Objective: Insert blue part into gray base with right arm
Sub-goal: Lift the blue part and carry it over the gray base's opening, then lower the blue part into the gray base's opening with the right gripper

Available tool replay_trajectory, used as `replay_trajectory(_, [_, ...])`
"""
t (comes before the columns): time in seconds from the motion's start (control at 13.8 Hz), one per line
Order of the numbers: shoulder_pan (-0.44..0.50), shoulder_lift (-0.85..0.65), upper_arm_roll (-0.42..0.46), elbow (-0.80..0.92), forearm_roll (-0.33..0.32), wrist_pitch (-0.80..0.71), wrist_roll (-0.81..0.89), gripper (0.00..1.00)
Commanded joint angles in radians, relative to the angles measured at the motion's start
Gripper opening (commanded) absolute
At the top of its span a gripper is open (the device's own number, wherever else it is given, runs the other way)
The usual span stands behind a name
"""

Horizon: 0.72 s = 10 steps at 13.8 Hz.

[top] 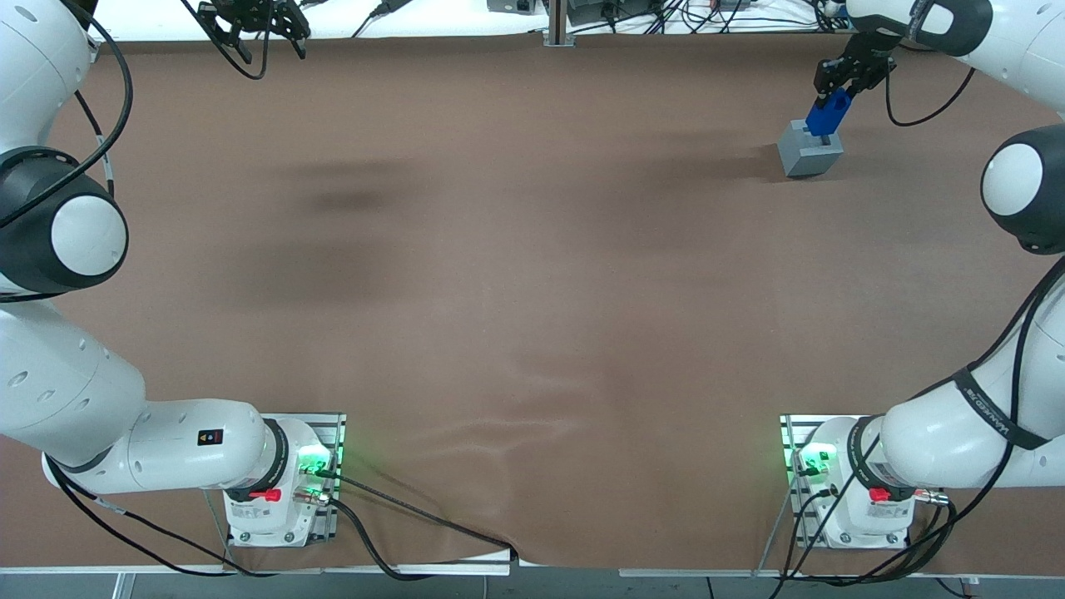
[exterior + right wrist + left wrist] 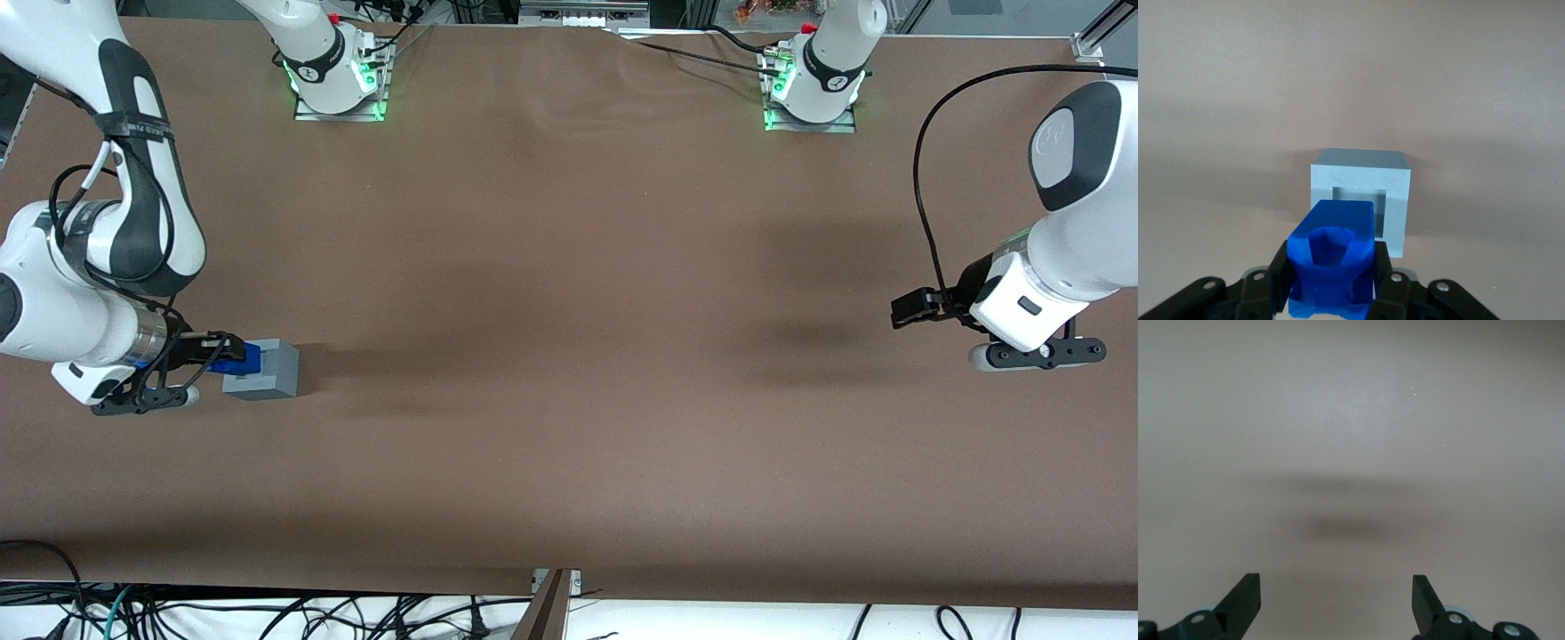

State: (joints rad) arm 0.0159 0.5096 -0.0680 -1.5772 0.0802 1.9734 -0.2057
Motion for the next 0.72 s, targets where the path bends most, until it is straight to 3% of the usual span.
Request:
replay_trajectory(0.0, [-0.017,0.024,0.01,0.033,0.041,-0.018,-0.052,0.22])
replay_trajectory(0.65, [-0.022,0.05,0.007,0.028,0.026,-0.008,-0.057,0.22])
